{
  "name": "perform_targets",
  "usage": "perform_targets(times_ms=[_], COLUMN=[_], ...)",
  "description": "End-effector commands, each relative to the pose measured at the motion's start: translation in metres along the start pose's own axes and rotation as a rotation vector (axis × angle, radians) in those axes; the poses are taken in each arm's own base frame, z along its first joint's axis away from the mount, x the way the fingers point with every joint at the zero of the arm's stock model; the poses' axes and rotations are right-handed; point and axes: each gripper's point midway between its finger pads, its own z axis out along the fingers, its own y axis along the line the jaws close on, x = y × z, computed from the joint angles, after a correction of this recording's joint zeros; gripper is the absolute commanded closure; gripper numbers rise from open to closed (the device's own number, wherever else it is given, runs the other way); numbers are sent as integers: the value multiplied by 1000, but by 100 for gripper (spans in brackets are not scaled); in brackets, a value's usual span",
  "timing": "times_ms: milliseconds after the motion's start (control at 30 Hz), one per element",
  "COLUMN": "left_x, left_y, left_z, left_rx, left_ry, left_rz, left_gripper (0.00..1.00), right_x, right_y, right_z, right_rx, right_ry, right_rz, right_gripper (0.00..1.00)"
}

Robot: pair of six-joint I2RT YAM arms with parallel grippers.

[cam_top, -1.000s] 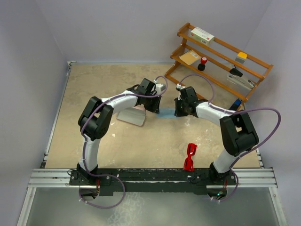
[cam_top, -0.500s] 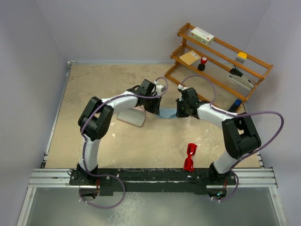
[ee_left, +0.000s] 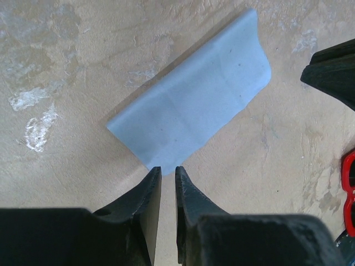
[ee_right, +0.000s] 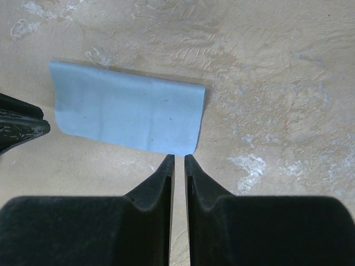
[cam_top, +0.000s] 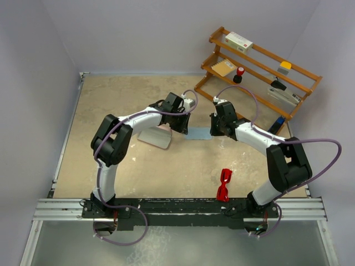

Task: Organize the sunglasses
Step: Fold the glasses cleaning cloth at the center of the board, then adjust the sunglasses case at the center of the board.

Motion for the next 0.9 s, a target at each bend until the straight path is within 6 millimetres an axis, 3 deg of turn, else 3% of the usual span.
perform_targets(times_ms=[0, 267, 433, 867], left_x=[-37, -45, -36, -33], left_y=[-13, -1, 3, -10], left_z=[-22, -20, -10, -18], left_rx=[-4, -106, -166, -209], left_ry=[-113, -185, -162, -164], left_rz=[2, -174, -220, -192], left_gripper=[87, 85, 75, 77], right_x=[-13, -17, -17, -16], right_y=[6, 8, 10, 13], right_z=[-5, -4, -2, -1], right_rx=[-11, -21, -31, -51], right_ry=[-40, -49, -55, -58], right_rz=[20, 28, 37, 29], right_gripper=[85, 81, 76, 76])
